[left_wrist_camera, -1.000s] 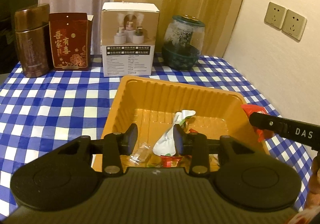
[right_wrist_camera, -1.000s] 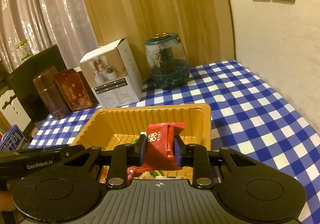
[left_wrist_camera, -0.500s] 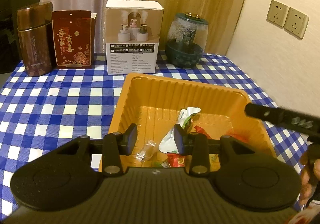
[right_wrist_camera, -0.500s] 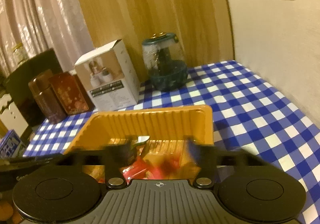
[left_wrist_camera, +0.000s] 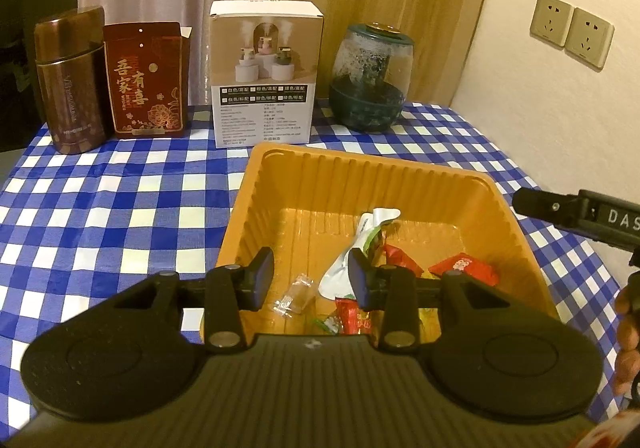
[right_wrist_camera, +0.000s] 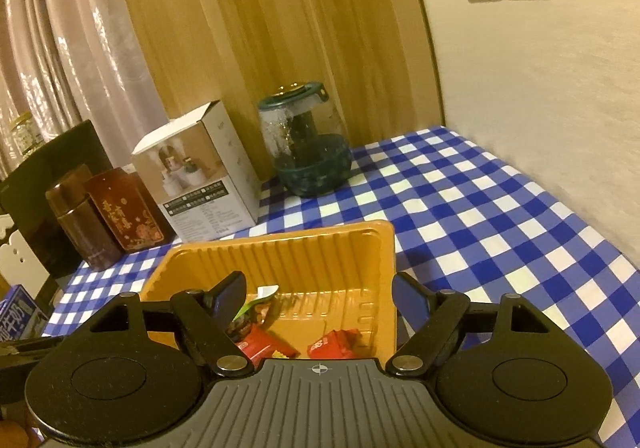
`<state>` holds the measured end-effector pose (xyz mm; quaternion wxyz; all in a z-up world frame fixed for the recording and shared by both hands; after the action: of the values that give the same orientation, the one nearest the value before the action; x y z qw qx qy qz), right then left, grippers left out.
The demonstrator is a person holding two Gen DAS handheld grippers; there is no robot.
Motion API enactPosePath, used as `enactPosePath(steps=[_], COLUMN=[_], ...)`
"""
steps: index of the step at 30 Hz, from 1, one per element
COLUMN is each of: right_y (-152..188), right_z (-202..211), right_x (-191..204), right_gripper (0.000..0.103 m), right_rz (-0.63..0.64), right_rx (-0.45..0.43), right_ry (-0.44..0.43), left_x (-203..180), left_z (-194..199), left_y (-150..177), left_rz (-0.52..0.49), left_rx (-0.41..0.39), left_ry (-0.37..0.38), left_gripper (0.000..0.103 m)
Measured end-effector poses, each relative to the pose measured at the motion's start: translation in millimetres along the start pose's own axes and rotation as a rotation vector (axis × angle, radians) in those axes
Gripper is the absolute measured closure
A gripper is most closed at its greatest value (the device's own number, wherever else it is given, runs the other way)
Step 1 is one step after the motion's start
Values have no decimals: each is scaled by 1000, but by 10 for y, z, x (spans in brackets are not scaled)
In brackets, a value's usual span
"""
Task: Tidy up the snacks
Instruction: 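Move both tools back toward the last red candies on the cloth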
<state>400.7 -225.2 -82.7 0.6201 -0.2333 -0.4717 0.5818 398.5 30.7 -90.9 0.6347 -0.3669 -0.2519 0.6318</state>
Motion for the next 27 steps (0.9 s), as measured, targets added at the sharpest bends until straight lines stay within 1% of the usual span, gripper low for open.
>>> enactPosePath(steps=[5, 9, 15, 19, 23, 27], right_y=[-2, 15, 145, 251, 361, 462], right_z=[125, 248, 483, 660, 804, 917], right_x=[15, 39, 152, 222, 261, 245], right_gripper=[23, 23, 23, 23, 23, 23], right_rz=[-4, -5, 44, 82, 119, 136], right_rx=[-23, -45, -56, -57, -52, -39], right_ry=[1, -1, -16, -26, -30, -28], left_x=[6, -6, 12, 37, 46, 51], left_z=[100, 197, 351, 487, 632, 748], left_y=[1, 34, 146, 224, 351, 526], left_rz=[7, 8, -2, -1, -17, -36], left_rx=[-13, -21, -16, -13, 3, 38], left_ry=[1, 1, -11, -8, -2, -1], left_gripper=[66, 63, 62, 58, 53, 52])
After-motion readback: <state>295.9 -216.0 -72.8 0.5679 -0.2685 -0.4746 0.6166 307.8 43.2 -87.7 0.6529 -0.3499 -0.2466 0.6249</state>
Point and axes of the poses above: each gripper's, at about its wrist camera, not at the fingertips, and z roughly against the way its jaws point, x to its left, y to its underside, the point moved 3 cm from there along -z, roughly the way its jaws point, and after that the axes turned 1 degree about -x, right-handed, at the moved point
